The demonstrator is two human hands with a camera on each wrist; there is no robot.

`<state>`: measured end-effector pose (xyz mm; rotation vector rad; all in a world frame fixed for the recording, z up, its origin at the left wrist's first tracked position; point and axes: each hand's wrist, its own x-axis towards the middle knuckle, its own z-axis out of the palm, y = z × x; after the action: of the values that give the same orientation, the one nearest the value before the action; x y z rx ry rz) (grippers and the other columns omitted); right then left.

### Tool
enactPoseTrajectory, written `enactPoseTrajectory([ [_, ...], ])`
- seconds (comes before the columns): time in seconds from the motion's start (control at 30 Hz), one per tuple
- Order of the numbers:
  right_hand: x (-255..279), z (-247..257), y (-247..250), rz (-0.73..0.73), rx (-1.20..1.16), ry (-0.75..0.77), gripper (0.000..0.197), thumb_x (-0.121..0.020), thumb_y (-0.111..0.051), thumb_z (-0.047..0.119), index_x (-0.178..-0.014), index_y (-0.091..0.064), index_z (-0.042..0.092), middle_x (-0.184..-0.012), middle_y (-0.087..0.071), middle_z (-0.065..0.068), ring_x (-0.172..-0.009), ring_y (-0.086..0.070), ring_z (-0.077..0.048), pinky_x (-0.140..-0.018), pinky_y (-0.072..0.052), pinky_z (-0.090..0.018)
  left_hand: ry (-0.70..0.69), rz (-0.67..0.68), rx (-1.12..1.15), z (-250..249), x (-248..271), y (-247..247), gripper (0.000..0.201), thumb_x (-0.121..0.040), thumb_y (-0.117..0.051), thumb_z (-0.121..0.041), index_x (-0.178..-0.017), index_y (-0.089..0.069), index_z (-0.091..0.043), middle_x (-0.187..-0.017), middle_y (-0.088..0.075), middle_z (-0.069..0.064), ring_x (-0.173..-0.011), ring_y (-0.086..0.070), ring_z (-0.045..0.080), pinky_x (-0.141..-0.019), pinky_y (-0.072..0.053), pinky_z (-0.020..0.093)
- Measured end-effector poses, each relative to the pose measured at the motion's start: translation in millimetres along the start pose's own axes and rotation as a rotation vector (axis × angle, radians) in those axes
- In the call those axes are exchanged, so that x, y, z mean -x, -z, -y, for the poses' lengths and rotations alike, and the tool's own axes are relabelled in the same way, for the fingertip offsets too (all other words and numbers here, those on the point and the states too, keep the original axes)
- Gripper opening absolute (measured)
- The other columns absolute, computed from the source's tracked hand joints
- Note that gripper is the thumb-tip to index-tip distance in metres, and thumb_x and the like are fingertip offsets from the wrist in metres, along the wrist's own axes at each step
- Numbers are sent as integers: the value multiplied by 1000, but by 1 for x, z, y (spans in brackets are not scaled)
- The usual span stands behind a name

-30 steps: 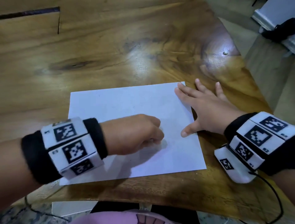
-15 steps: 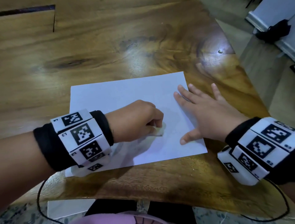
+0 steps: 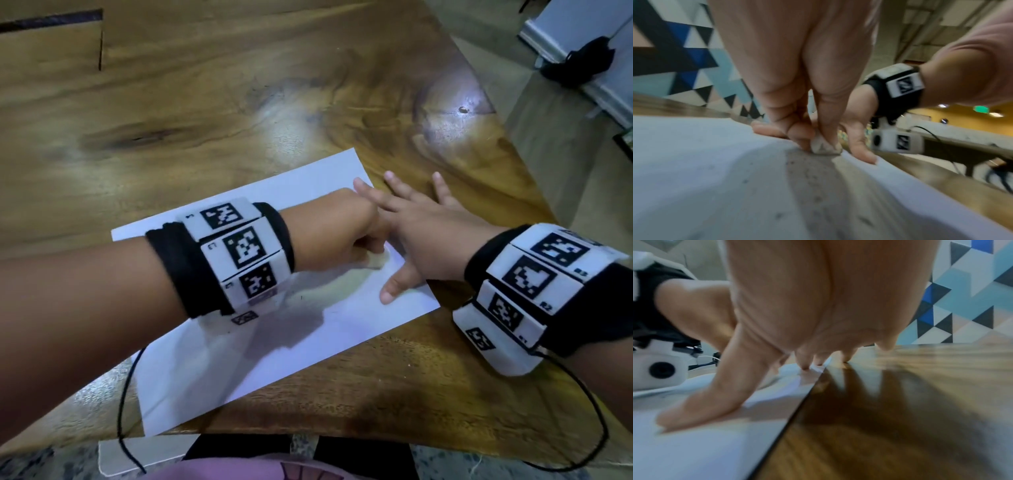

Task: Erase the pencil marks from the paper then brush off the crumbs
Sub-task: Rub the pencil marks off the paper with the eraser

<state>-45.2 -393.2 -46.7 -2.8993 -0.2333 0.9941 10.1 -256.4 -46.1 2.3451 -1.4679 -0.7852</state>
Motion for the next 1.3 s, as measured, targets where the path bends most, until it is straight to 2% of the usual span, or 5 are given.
enactPoseTrajectory([
  [0.17,-3,-4,-1,73,20,0,137,-47,-72,69,-135,30,42,-136,42,28,-135,35,-14,-107,15,-64,-78,266,-1,11,28,-5,14,-79,-62,-14,-90,-69,-19,-89,-66,0,-80,-59,14,-73,-47,27],
  [0.4,-4,-3,1,94,-18,-2,133,-46,-77,63,-143,10,41,-139,40,28,-133,39,-12,-106,21,-58,-125,-13,-74,-5,-11,-1,16,-84,-57,-10,-92,-66,0,-94,-68,16,-85,-58,28,-65,-29,22],
  [0.6,-3,-4,-1,85,10,1,138,-48,-76,64,-136,29,43,-142,39,25,-133,38,-12,-106,19,-60,-127,342,8,12,19,-8,11,-78,-65,-22,-87,-70,-16,-86,-67,3,-80,-61,17,-75,-50,34],
  [0.8,-1,0,2,97,10,-8,132,-50,-76,62,-140,18,43,-144,38,23,-135,36,-14,-108,17,-61,-142,32,-33,5,1,-3,8,-83,-57,-11,-79,-62,-6,-86,-64,14,-75,-55,26,-64,-39,27],
  [1.3,0,-1,3,89,-8,4,124,-48,-78,60,-142,2,46,-146,35,23,-136,34,-16,-107,17,-62,-128,-14,-38,6,-1,1,10,-83,-60,-13,-88,-65,-5,-92,-66,13,-80,-58,25,-71,-42,27],
])
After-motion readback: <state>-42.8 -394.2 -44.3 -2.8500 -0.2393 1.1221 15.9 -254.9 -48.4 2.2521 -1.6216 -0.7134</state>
